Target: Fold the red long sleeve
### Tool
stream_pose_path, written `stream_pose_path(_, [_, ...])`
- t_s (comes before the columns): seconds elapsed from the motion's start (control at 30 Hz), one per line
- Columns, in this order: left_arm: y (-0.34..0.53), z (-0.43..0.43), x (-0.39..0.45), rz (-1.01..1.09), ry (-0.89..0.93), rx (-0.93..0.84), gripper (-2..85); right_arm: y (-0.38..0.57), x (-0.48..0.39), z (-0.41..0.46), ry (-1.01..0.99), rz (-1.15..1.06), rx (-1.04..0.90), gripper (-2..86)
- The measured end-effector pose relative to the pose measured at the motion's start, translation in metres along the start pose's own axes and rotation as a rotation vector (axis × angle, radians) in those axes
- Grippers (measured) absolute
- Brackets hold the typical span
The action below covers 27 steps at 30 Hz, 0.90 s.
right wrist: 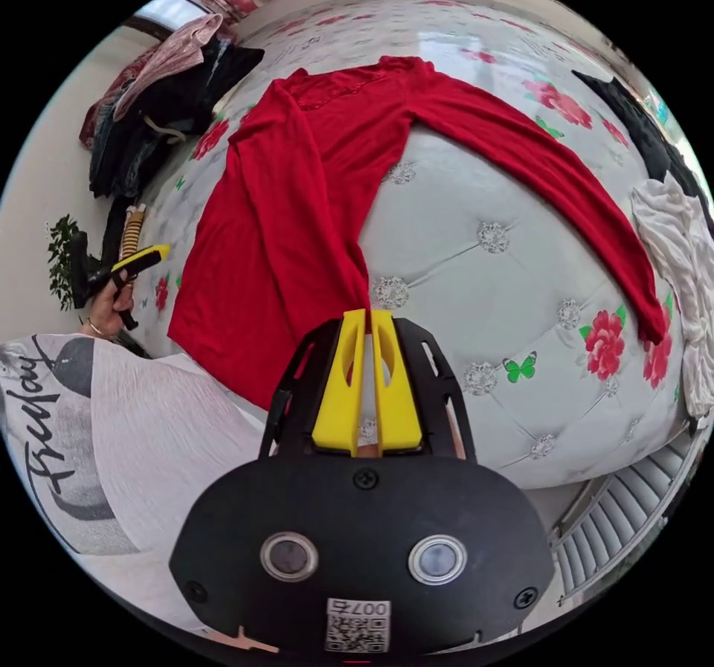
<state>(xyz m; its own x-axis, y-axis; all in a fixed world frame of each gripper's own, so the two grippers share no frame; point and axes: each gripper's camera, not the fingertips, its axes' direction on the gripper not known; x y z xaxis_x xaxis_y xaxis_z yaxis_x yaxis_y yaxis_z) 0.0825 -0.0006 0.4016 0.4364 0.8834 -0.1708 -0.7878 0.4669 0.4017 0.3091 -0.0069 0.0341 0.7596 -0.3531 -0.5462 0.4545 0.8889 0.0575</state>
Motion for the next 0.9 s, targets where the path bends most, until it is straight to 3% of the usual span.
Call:
stream_pose_path(0.17, [0.012, -0.02, -0.01, -0.017, 0.015, -0.033, -0.8, 0.037, 0.075, -0.054, -0.049, 0.175, 0.098, 2.2])
stream_pose_path(0.37, [-0.007, -0.041, 0.003, 0.0, 0.009, -0.042, -0.9, 0.109, 0.215, -0.138, -0.126, 0.501, 0.347, 3.4])
stream_pose_path(0.53, [-0.009, -0.052, 0.017, -0.154, 0.098, -0.01, -0.9, 0.167, 0.351, -0.19, -0.223, 0.753, 0.506, 3.5])
stream_pose_path(0.73, [-0.01, -0.055, 0.038, -0.249, 0.095, -0.071, -1.0, 0.212, 0.458, -0.201, -0.373, 1.002, 0.67, 3.8])
stream_pose_path(0.9, [-0.019, -0.065, 0.048, -0.324, 0.07, -0.063, -1.0, 0.244, 0.49, -0.183, -0.531, 1.167, 0.779, 1.9])
